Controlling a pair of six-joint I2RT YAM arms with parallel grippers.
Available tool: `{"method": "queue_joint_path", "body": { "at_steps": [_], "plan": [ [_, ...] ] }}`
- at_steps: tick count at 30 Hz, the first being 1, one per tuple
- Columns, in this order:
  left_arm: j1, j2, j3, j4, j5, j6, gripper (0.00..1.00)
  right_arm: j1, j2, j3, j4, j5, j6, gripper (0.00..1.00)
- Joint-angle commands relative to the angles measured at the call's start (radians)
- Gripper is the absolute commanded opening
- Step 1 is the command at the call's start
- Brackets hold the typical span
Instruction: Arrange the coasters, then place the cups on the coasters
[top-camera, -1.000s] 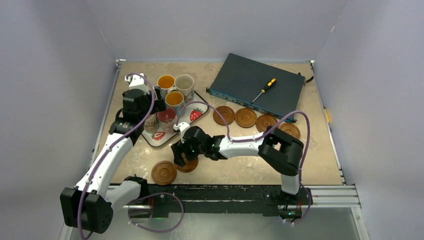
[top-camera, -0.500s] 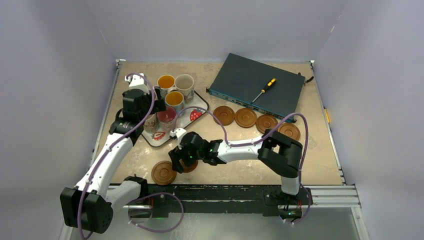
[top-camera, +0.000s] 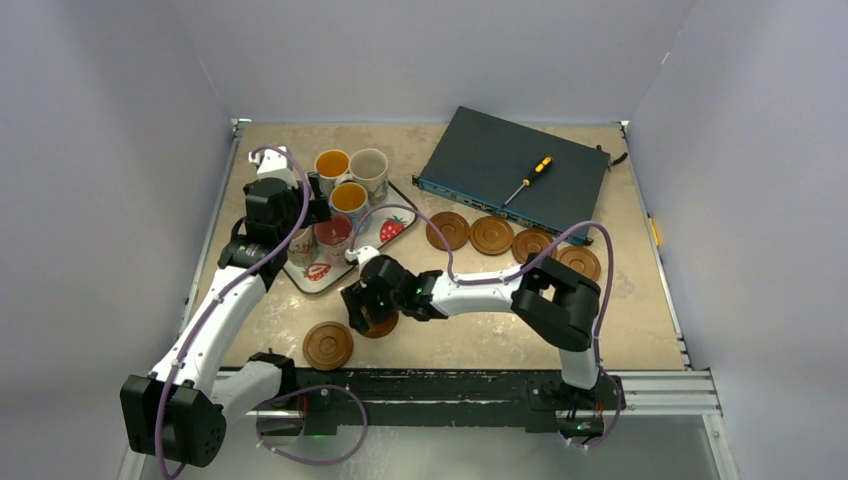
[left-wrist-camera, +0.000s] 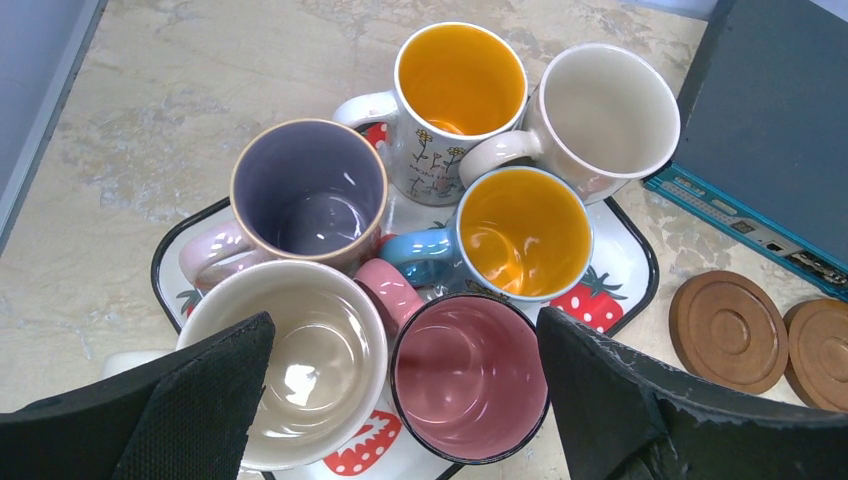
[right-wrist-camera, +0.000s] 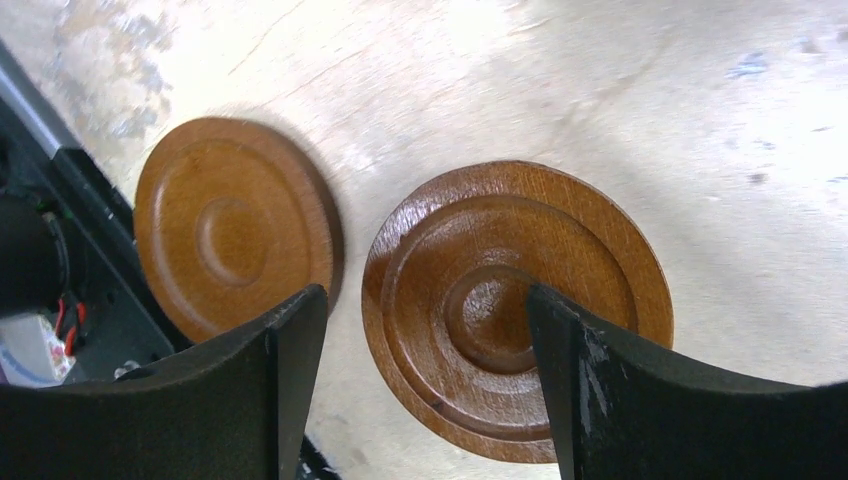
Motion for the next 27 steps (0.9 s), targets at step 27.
{"method": "queue_joint_path", "body": {
  "at_steps": [27],
  "plan": [
    [-0.004, -0.019, 0.019, 0.025, -0.007, 0.000, 0.98, -0.304, -0.093, -0.072, -0.073, 0.135, -0.049, 0.77]
  ]
}}
